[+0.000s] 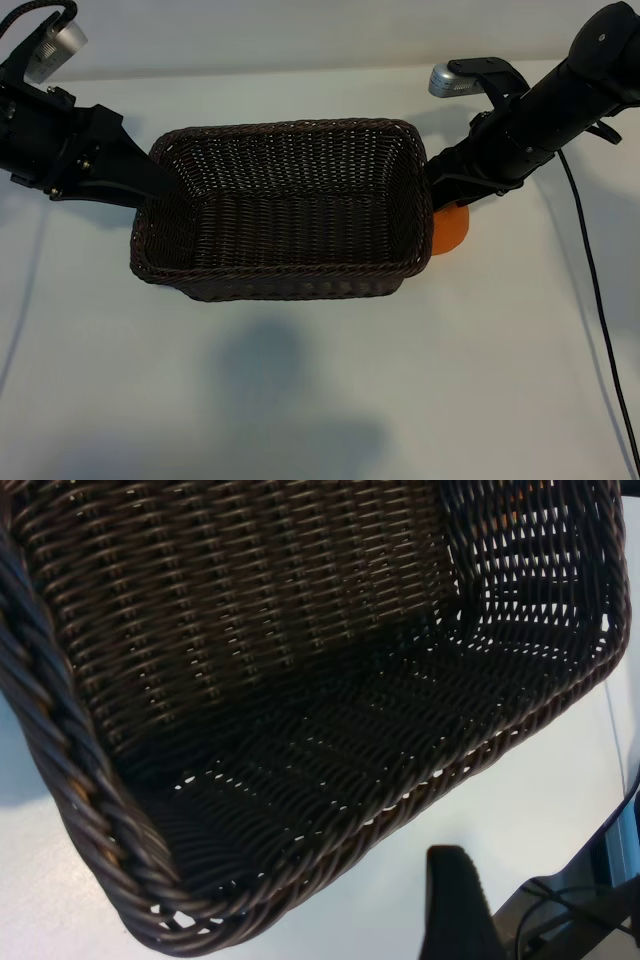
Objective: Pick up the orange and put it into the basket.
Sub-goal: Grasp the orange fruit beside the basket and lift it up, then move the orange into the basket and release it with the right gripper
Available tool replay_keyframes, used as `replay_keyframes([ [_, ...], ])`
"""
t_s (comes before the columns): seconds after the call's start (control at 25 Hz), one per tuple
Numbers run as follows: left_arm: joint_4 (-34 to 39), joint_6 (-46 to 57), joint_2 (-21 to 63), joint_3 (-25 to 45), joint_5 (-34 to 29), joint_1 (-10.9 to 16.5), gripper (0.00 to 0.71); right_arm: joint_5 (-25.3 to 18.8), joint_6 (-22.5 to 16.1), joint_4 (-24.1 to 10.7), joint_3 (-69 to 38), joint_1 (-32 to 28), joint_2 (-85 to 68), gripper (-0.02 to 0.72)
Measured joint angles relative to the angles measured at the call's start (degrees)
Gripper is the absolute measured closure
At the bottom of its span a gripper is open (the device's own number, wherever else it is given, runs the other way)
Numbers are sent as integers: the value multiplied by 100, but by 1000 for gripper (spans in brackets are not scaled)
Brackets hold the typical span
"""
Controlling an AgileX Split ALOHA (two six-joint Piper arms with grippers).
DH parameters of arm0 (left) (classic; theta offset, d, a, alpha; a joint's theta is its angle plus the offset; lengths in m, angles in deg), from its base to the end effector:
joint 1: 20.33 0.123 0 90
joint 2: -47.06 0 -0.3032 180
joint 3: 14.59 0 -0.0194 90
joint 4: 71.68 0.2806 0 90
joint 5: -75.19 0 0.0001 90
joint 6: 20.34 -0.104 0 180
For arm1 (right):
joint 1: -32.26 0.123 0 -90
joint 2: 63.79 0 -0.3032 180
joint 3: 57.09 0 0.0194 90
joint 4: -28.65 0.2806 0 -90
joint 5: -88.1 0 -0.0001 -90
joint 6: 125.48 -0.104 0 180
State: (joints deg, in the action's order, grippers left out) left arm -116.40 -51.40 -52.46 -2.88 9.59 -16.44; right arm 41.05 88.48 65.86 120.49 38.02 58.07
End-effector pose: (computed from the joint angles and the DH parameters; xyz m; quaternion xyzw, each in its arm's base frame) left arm 0.3381 -0.0438 0.2602 0.0738 0.9332 -0.3268 0.1297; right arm 0.4204 0.0887 0.1485 -0.1338 0.9565 0.2243 0.1302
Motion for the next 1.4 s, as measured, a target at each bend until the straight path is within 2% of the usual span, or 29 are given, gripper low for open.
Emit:
replay_keyframes([
  [0.24,0,0,0,0,0,0,254,36,18,5,0,0,21,263],
  [0.48,0,0,0,0,0,0,254,73,18,34,0,0,195,318],
  [0.6,0,-19,0,0,0,0,254,73,18,48,0,0,201,411],
  [0.76,0,-19,0,0,0,0,254,78,22,53,0,0,201,618],
  [0.84,0,-13,0,0,0,0,254,78,22,53,0,0,206,659],
  [1.4,0,-13,0,0,-4,0,254,-91,0,-112,26,-130,68,664],
])
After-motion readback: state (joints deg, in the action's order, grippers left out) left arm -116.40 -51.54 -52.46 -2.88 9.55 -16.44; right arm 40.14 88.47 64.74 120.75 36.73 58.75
